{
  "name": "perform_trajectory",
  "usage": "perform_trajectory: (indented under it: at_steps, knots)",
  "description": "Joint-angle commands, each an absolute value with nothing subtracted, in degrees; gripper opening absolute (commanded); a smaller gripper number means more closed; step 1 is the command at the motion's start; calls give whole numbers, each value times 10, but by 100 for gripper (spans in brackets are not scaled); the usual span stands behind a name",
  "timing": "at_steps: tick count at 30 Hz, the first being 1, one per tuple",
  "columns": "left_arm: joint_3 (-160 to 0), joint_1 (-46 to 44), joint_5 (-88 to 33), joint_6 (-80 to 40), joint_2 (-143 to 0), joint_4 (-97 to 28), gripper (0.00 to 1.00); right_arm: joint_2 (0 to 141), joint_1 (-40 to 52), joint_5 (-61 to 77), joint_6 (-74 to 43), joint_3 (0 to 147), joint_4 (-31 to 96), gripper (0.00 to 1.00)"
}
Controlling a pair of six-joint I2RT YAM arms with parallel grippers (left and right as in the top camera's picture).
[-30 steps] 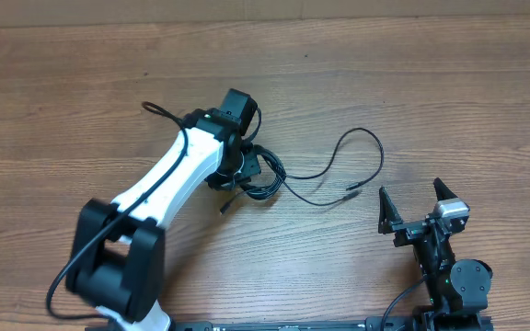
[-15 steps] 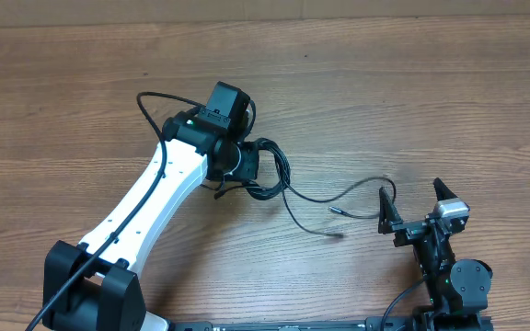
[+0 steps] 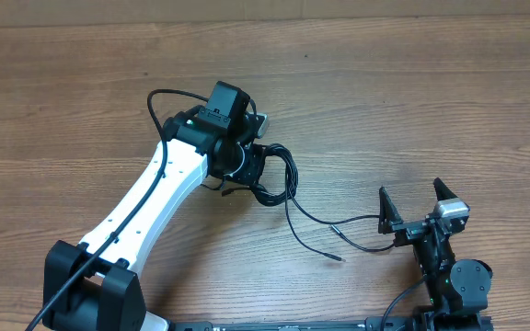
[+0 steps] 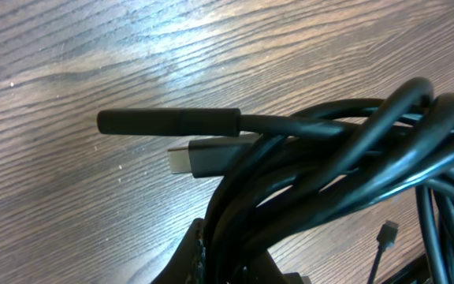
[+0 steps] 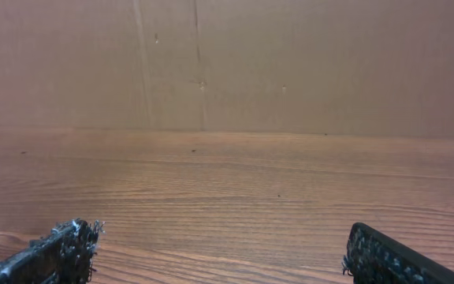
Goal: Untangle cables
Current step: 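Lift the cable coil with the left gripper, letting loose ends hang, then move the right gripper toward the left gripper and grasp the hanging cable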
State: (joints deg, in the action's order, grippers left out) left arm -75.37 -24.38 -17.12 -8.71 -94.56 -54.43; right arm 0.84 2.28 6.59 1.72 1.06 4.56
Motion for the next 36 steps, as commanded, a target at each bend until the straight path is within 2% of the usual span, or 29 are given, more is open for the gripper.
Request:
perform_trajectory:
  at_steps: [1,4,15,23,25,27,32,36]
  knots:
    - [-766,-244,-193,-73,-948,-539,4,2,25,60,20,5,44,100]
    - [-766,-244,-214,-64,-948,-540,5,2,25,60,20,5,44,100]
    - [-766,-244,-366,175,-948,-566,4,2,25,61,20,5,44,100]
    - [-766,-244,-368,193,-949,-567,4,2,25,73,6,5,42,100]
    - [-766,-244,-372,192,-949,-565,4,2,26,114,-50,5,37,100]
    - [-766,-244,-371,189,-949,-563,4,2,26,166,-154,5,35,100]
    - [-766,-244,-371,147,-949,-561,5,2,26,403,-515,5,31,100]
    - [-766,-244,-386,116,-949,-567,4,2,26,482,-566,5,31,100]
